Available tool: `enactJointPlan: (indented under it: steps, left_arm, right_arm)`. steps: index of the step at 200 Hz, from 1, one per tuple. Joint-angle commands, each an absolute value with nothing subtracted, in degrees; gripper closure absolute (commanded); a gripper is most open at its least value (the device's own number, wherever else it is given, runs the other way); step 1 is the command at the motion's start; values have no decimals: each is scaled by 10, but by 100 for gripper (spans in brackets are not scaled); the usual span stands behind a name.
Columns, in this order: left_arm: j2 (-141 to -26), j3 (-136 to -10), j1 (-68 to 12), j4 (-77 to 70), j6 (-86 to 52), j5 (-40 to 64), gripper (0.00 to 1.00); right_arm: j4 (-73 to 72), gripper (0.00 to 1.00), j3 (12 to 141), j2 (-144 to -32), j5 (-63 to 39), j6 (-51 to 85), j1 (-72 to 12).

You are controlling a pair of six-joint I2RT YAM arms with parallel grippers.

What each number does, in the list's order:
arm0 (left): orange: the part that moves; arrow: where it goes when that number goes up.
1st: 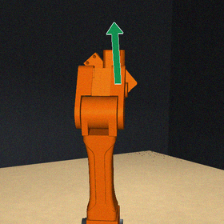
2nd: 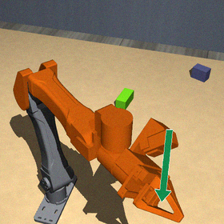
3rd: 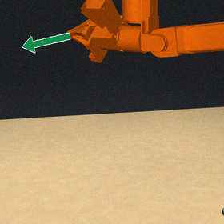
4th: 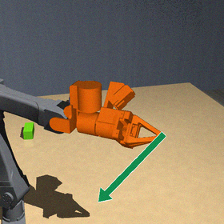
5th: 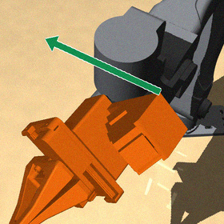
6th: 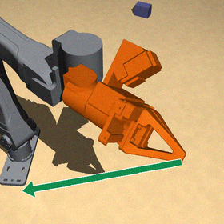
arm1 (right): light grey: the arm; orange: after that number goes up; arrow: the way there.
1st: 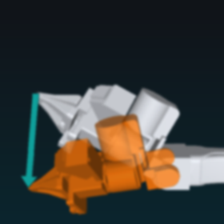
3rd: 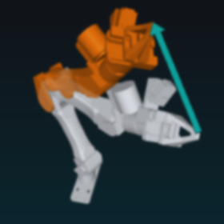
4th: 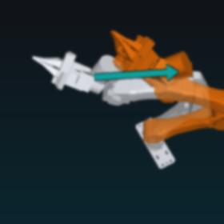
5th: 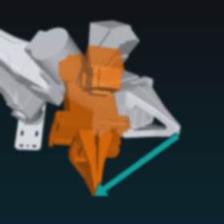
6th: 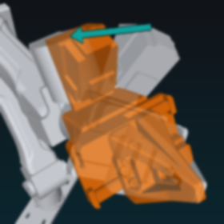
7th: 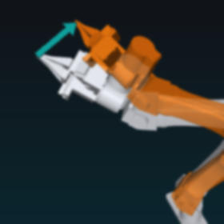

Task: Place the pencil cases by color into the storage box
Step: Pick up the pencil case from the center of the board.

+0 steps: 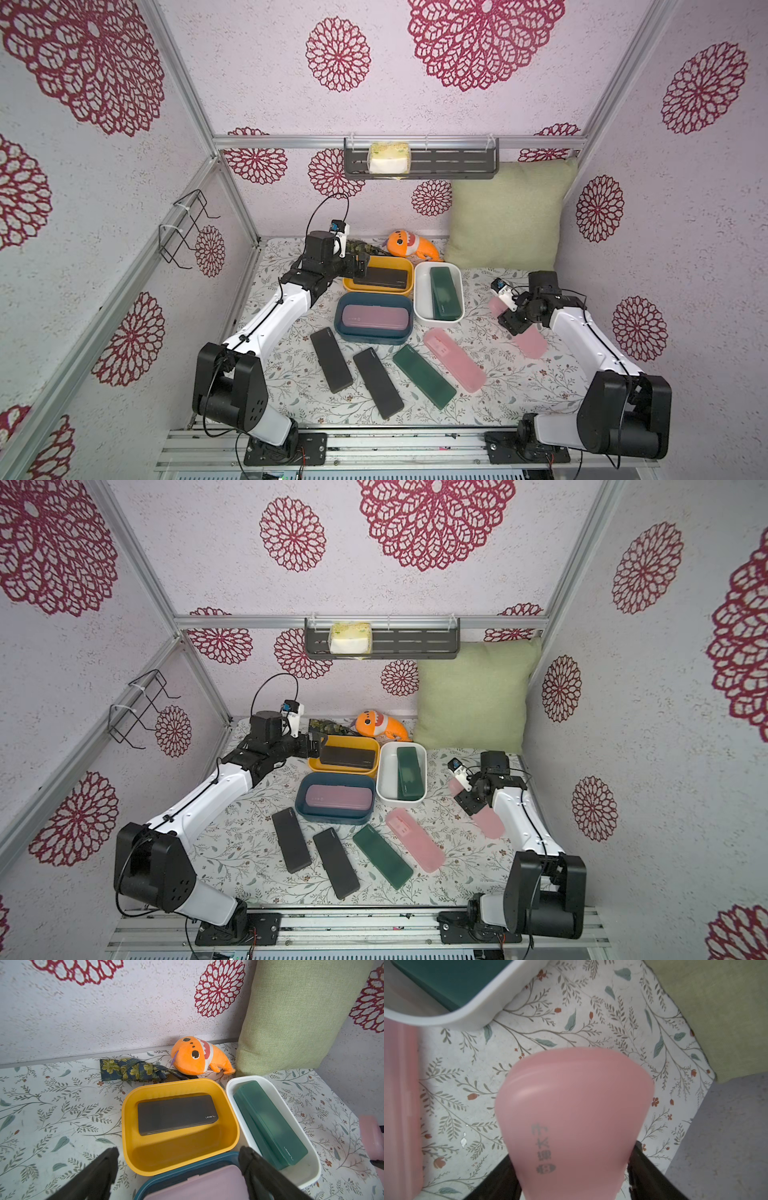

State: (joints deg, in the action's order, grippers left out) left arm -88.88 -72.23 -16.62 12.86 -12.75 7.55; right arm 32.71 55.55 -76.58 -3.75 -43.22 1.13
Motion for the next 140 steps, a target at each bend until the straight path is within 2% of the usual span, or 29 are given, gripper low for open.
enactJointPlan:
  steps: [1, 65, 122, 140]
  left_arm:
    - [-874, -723, -159, 134, -146, 94, 3]
    - [-841, -696, -143, 136, -163, 110, 3]
    - [-839, -691, -139, 145, -164, 117, 3]
    - [-843, -693, -139, 146, -164, 117, 3]
  right_arm:
    - [352, 52, 594, -741, -47, -415, -19]
    - [361, 52, 725, -775, -33, -413, -166]
    - [382, 49, 733, -819, 13, -419, -158]
    - [376, 43, 726, -814, 13, -415, -142]
